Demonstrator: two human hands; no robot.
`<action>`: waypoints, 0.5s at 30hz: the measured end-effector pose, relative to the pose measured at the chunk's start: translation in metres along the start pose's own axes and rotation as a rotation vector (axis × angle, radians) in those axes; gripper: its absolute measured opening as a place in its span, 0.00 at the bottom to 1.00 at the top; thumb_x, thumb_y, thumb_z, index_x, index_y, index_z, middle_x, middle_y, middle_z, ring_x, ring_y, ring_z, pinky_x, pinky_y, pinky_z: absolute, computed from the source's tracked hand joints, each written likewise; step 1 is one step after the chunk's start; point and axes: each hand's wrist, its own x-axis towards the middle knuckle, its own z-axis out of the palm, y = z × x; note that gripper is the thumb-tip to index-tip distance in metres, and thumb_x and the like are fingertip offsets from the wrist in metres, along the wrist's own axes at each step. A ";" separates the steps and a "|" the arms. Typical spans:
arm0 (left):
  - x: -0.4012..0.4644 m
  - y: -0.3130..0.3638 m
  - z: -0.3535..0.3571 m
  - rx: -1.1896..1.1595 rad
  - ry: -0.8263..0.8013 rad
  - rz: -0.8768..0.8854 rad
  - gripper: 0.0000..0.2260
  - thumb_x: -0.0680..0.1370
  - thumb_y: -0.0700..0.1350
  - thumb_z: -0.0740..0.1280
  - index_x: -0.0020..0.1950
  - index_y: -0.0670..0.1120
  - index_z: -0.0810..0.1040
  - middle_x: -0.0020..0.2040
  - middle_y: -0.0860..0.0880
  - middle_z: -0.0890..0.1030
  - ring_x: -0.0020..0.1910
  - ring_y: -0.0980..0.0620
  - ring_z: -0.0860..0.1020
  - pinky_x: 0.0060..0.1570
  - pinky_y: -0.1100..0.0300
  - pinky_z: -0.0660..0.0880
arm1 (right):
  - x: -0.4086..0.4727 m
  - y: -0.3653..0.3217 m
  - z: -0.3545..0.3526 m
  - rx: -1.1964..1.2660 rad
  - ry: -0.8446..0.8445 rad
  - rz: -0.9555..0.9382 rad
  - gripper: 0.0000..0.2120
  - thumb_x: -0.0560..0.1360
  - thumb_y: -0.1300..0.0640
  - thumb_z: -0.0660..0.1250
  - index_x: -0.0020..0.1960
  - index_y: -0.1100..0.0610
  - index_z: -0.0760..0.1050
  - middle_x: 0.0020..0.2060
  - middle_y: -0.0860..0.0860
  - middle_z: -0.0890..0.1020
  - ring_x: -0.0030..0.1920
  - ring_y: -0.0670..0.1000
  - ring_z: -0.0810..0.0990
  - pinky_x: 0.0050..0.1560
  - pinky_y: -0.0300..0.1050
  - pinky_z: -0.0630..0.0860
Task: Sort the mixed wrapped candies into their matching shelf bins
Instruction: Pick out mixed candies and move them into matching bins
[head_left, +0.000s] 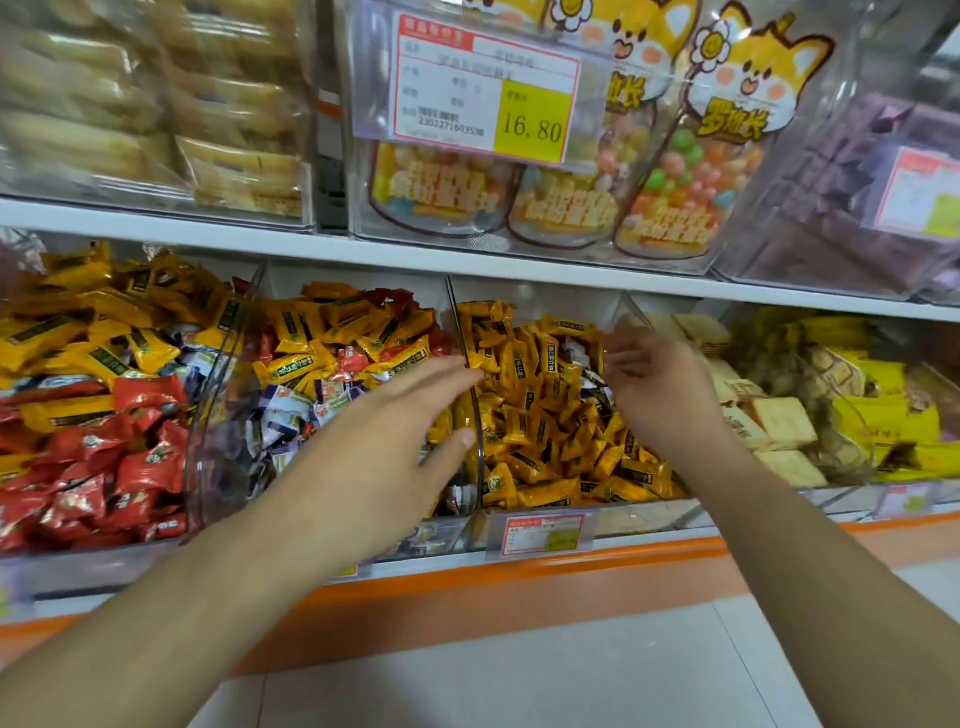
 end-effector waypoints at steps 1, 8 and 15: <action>0.001 0.001 0.004 0.001 -0.035 0.008 0.26 0.84 0.57 0.60 0.81 0.64 0.57 0.79 0.70 0.53 0.77 0.67 0.56 0.73 0.69 0.52 | 0.006 0.005 0.002 -0.005 -0.025 0.008 0.12 0.79 0.62 0.68 0.61 0.52 0.81 0.48 0.42 0.83 0.53 0.46 0.83 0.57 0.47 0.82; 0.003 -0.003 0.017 -0.026 -0.088 -0.009 0.28 0.83 0.62 0.57 0.81 0.67 0.51 0.77 0.76 0.44 0.78 0.67 0.54 0.77 0.59 0.60 | 0.036 0.007 0.024 -0.262 -0.212 -0.070 0.19 0.81 0.54 0.71 0.71 0.49 0.77 0.56 0.44 0.79 0.41 0.48 0.81 0.33 0.37 0.73; 0.006 -0.005 0.020 -0.035 -0.050 -0.002 0.27 0.82 0.62 0.58 0.80 0.67 0.54 0.77 0.77 0.46 0.77 0.69 0.55 0.75 0.63 0.60 | 0.060 0.010 0.034 -0.390 -0.368 -0.001 0.29 0.79 0.51 0.72 0.78 0.48 0.69 0.68 0.53 0.78 0.61 0.56 0.81 0.52 0.44 0.75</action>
